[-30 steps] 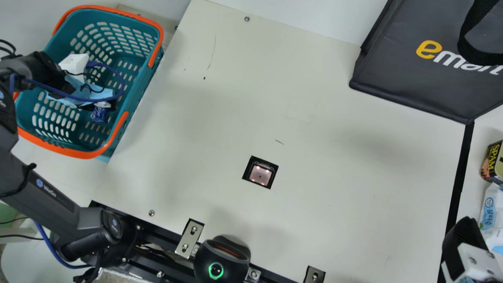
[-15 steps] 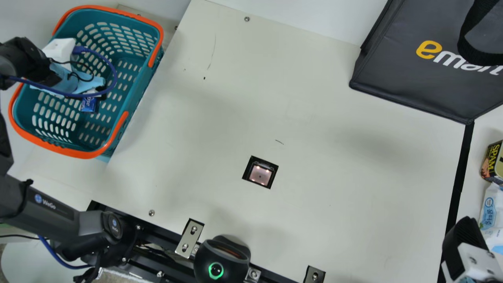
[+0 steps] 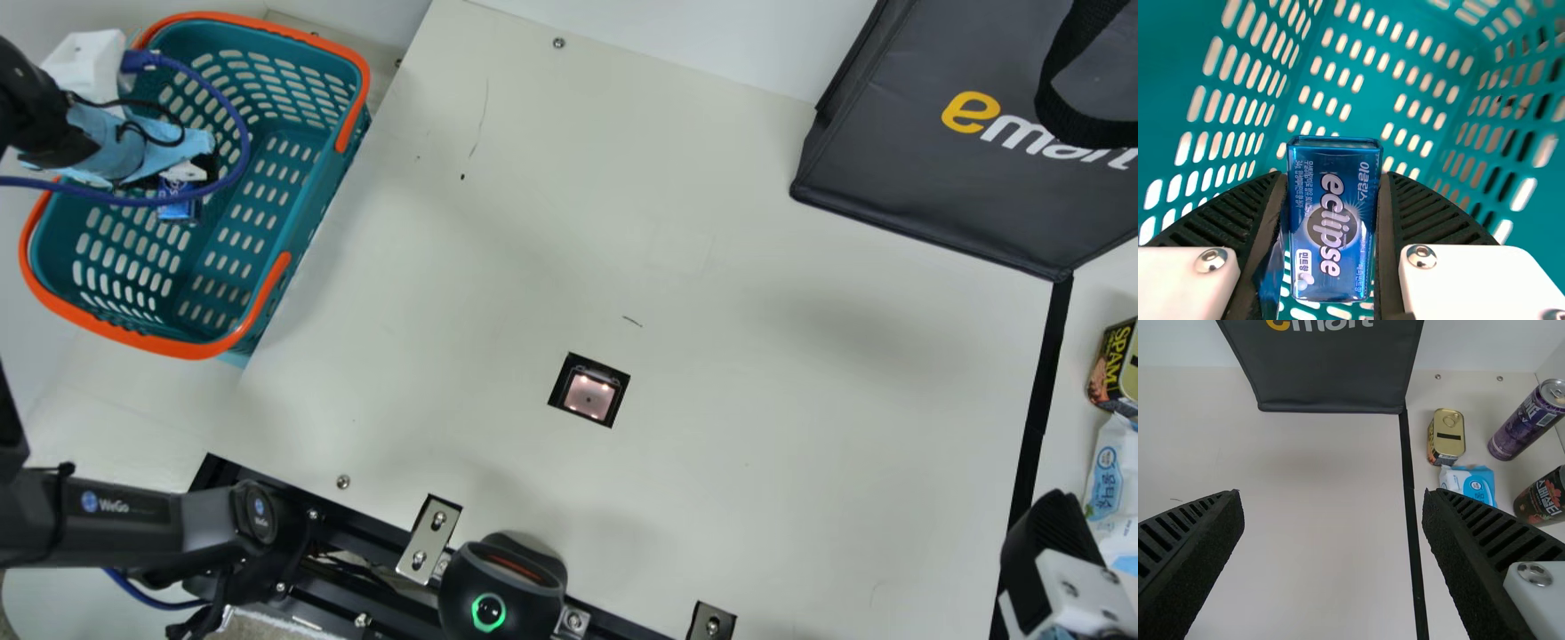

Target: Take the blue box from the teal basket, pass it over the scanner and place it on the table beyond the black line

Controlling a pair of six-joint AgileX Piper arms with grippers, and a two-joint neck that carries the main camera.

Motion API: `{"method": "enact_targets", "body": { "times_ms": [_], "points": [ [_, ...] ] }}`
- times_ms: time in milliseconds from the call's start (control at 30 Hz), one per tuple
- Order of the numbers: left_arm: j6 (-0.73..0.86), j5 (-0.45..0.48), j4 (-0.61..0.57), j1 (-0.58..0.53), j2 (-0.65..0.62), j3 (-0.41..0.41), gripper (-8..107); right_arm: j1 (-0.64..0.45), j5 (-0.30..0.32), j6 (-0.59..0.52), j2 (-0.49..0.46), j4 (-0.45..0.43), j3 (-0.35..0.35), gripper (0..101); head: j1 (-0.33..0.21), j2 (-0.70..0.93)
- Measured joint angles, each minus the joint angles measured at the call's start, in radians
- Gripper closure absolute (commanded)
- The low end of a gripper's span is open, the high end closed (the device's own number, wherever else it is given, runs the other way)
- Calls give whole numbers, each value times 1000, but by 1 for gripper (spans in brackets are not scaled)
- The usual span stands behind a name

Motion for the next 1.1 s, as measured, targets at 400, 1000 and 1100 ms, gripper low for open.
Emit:
{"method": "enact_targets", "body": {
  "times_ms": [400, 1000, 1100],
  "points": [
    [-51, 92, -16, -90, -123, -31, 107, 0, 1, 0, 0, 0, 0, 6, 0, 0],
    [-149, 148, -9, -386, -274, 34, 107, 0, 1, 0, 0, 0, 0, 6, 0, 2],
    [-177, 153, -1, -449, -294, 51, 107, 0, 1, 0, 0, 0, 0, 6, 0, 2]
  ]
}}
